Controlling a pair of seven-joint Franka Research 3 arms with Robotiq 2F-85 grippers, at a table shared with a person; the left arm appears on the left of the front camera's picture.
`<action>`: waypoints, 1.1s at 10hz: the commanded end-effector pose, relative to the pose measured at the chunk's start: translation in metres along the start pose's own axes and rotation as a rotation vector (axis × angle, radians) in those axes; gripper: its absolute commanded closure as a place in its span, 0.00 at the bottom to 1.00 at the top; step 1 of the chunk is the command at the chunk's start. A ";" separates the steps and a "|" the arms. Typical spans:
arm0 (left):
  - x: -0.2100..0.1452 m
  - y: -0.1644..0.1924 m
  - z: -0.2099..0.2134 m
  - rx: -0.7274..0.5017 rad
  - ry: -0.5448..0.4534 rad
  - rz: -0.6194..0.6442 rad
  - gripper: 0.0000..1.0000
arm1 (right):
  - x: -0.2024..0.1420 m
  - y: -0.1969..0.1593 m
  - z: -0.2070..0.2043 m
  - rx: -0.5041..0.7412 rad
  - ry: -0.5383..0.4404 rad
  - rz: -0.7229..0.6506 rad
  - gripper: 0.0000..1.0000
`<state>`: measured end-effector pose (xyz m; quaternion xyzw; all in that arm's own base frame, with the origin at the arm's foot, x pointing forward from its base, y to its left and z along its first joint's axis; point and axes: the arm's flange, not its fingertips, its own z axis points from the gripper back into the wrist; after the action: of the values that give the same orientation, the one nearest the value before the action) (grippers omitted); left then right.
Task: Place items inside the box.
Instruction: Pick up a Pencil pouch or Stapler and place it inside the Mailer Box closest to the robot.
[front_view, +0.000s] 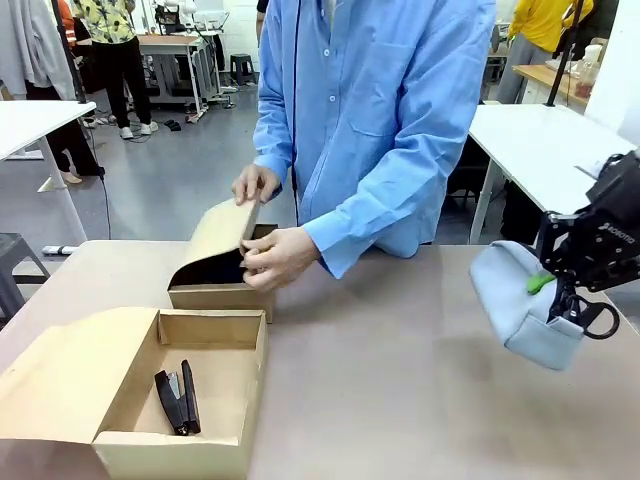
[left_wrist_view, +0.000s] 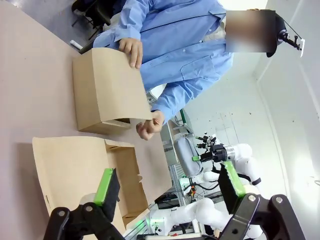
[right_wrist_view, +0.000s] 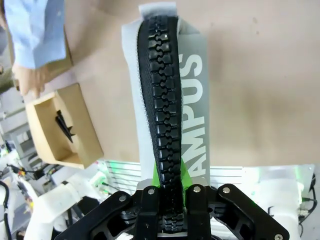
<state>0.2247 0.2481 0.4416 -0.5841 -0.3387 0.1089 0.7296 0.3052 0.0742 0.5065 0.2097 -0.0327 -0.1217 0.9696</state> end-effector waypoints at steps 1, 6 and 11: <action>0.001 -0.001 -0.001 -0.021 -0.016 -0.019 0.00 | -0.054 -0.031 -0.058 0.002 -0.008 0.041 0.89; 0.001 -0.001 -0.001 -0.021 -0.016 -0.019 0.00 | -0.059 0.057 -0.070 -0.017 0.018 0.163 0.89; 0.001 -0.001 -0.001 -0.021 -0.016 -0.019 0.00 | -0.121 0.215 -0.088 0.047 -0.048 0.159 0.89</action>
<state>0.2248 0.2479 0.4415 -0.5843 -0.3385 0.1087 0.7295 0.2373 0.2895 0.5057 0.2041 -0.0716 -0.0343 0.9757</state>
